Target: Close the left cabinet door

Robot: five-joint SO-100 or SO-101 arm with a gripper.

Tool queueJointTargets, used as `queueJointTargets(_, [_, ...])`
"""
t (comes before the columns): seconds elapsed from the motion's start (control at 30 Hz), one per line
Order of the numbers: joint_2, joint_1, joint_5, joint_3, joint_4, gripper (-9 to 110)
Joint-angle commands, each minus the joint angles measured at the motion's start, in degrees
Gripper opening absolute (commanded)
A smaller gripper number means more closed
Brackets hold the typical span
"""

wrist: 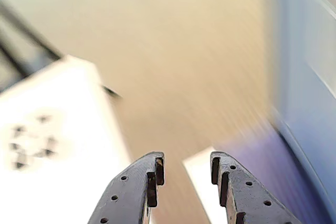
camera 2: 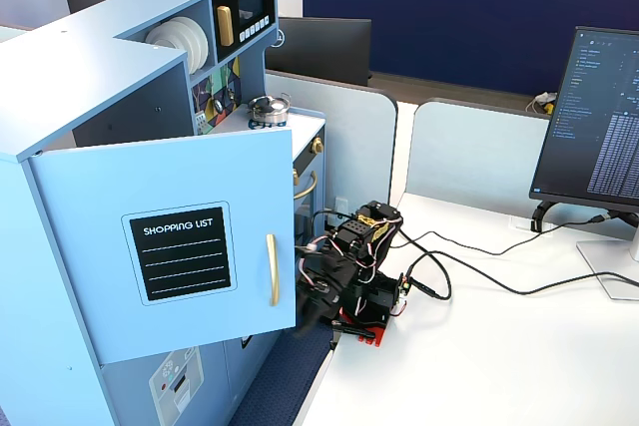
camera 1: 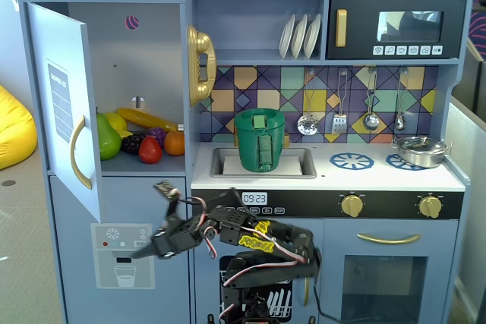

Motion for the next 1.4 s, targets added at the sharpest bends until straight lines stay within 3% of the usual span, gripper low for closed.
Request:
queueJointTargets(0.0, [-4.7, -11.6, -2.5, -7.6, -10.3, 0])
queueJointTargets(0.2, [-14.2, -18.5, -3.1, -16.3, -21.0, 0])
queueJointTargets(0.6, [-35.5, -20.1, -7.1, -37.6, -25.0, 0])
queueJointTargets(1.13, [-56.5, -13.8, -11.8, -58.7, -26.4, 0])
queueJointTargets(1.37, [-56.0, -7.8, -13.9, -57.7, -26.1, 0])
